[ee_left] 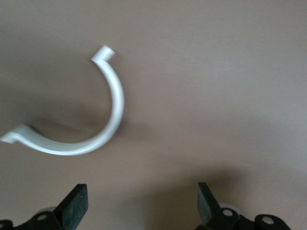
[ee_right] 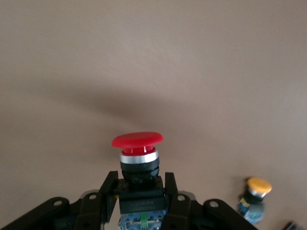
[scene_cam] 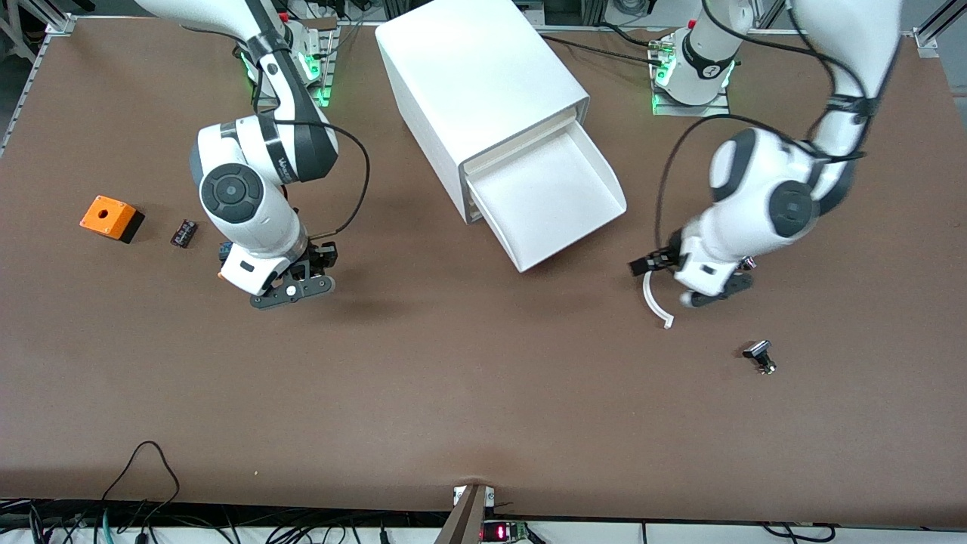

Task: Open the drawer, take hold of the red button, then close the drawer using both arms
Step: 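Carry the red button toward the yellow button while the left gripper pushes the drawer shut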

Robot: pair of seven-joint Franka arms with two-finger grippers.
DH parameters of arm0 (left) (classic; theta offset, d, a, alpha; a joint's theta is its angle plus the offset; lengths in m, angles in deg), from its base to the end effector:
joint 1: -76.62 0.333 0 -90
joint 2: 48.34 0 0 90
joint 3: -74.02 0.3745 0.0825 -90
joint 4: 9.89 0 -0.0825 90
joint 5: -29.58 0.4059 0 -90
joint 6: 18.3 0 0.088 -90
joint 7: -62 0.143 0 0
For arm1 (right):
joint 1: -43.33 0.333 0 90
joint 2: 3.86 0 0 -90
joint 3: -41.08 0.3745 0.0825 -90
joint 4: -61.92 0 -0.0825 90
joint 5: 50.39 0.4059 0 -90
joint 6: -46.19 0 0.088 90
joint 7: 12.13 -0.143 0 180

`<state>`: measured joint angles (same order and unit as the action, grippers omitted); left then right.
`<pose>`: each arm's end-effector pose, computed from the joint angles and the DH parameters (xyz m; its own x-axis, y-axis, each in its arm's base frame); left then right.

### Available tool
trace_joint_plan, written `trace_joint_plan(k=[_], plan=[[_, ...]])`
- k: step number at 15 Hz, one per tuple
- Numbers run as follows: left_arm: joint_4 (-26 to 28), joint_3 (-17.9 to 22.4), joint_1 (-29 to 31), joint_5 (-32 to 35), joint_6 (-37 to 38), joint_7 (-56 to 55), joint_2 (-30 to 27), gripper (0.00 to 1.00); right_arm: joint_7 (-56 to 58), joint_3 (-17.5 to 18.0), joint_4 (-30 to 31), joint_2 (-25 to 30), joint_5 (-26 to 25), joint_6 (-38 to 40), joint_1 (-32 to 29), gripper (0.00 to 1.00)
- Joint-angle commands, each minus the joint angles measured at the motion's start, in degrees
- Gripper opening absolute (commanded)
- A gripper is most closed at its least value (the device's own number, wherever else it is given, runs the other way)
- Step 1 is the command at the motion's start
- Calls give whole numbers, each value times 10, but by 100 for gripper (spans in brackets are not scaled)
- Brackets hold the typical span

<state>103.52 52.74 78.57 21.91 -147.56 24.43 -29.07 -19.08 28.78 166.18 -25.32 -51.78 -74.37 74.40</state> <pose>0.6010 -0.2085 0.3118 0.9032 0.3921 -0.1744 0.4170 -0.8979 0.1409 0.6282 0.2220 0.3364 0.9719 0.2245 -0.0705 0.2311 -0.9670 0.1070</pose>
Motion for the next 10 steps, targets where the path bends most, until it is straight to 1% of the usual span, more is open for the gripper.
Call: trace_joint_plan(k=[1, 2, 4, 5, 7, 10], plan=[[33, 4, -37, 2, -69, -57, 5, 100, -23, 11, 86, 21, 0, -64, -48, 33], [48, 4, -43, 2, -84, -71, 2, 100, -21, 11, 108, 20, -1, -85, -63, 33], [74, 1, -56, 2, -84, -98, -12, 100, -8, 12, 149, 21, -1, -120, -85, 34], [90, -6, -65, 2, -83, -116, -26, 100, -7, 11, 155, 19, -1, -125, -90, 34], [118, -38, -69, -4, -75, -151, -53, 100, -8, 11, 158, 3, -1, -138, -96, 34], [159, -110, -69, -8, -72, -190, -92, 100, -7, 11, 163, -16, -1, -152, -98, 34]])
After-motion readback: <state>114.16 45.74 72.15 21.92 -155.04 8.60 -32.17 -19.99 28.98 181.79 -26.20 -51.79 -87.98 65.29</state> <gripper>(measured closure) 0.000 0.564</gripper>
